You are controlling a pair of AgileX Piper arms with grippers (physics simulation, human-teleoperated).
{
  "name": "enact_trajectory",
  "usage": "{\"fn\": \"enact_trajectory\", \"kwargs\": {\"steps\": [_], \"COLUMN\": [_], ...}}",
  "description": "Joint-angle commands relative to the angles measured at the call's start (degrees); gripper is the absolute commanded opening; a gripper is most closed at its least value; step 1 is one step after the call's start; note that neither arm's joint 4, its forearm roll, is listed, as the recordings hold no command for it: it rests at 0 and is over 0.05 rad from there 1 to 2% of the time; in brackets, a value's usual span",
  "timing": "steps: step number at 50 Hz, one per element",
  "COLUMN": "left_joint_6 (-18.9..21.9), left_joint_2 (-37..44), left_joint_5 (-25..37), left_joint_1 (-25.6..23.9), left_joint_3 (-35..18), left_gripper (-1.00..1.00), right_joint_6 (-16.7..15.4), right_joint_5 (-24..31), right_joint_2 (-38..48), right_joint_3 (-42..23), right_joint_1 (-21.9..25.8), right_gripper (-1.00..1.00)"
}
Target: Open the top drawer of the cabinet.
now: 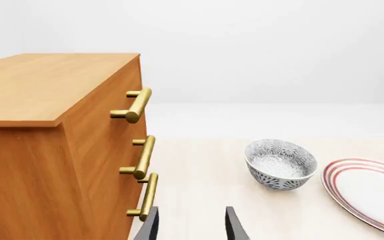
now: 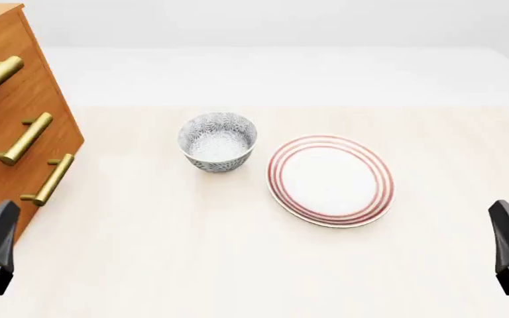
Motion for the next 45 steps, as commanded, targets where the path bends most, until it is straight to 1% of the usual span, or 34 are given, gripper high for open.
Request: {"fn": "enact_trajectory", "kwargs": {"steps": [1, 9, 13, 17, 19, 20, 21, 24, 25, 26, 27, 30, 32, 34, 39, 41, 43, 45], "left_joint_6": [0.3, 0.1, -0.7, 1.2, 0.8, 1.0, 2.0, 4.3, 5.5, 5.8, 7.3, 10.3, 10.9, 12.8, 14.5, 16.0, 17.5, 19.3], "left_joint_2": [1.4, 0.8, -0.2, 0.2, 0.1, 1.3, 2.4, 1.2, 0.6, 1.2, 1.4, 3.3, 3.5, 4.1, 4.1, 2.4, 3.8, 5.1], "left_joint_5": [-0.8, -0.3, 0.4, 1.4, 1.6, 1.1, 0.7, 3.0, 3.7, 3.8, 4.2, 4.0, 4.6, 5.3, 7.7, 9.4, 10.1, 9.7], "left_joint_1": [-0.1, 0.1, 0.4, 0.9, 1.0, 0.8, 0.8, 0.7, -0.6, 0.8, 0.3, 1.0, 0.9, 1.3, 1.5, 2.4, 2.0, 1.9], "left_joint_3": [-0.1, -0.2, -0.6, -1.2, -1.6, -1.8, -2.2, -4.1, -4.6, -4.9, -5.5, -6.4, -7.2, -8.1, -10.6, -11.6, -13.3, -13.6], "left_gripper": [1.0, 1.0, 1.0, 1.0, 1.0, 1.0, 1.0, 1.0, 1.0, 1.0, 1.0, 1.0, 1.0, 1.0, 1.0, 1.0, 1.0, 1.0], "right_joint_6": [0.2, -0.1, -0.1, -0.1, -0.1, -0.1, -0.1, -0.1, -0.1, -0.1, -0.1, -0.1, -0.1, -0.1, -0.1, -0.1, -0.1, -0.1], "right_joint_5": [0.0, 0.1, 0.1, 0.1, 0.1, 0.1, 0.1, 0.1, 0.1, 0.1, 0.1, 0.1, 0.1, 0.1, 0.2, 0.2, 0.2, 0.2], "right_joint_2": [0.3, 0.1, 0.0, 0.0, 0.0, 0.0, 0.0, 0.0, 0.0, 0.0, 0.0, 0.0, 0.0, 0.0, 0.0, 0.0, 0.0, 0.0], "right_joint_3": [-0.2, -0.2, -0.2, -0.2, -0.2, -0.2, -0.2, -0.2, -0.2, -0.2, -0.2, -0.2, -0.2, -0.2, -0.2, -0.2, -0.2, -0.2], "right_joint_1": [0.0, 0.0, 0.0, 0.0, 0.0, 0.0, 0.0, 0.0, 0.0, 0.0, 0.0, 0.0, 0.0, 0.0, 0.0, 0.0, 0.0, 0.0], "right_gripper": [1.0, 1.0, 1.0, 1.0, 1.0, 1.0, 1.0, 1.0, 1.0, 1.0, 1.0, 1.0, 1.0, 1.0, 1.0, 1.0, 1.0, 1.0]}}
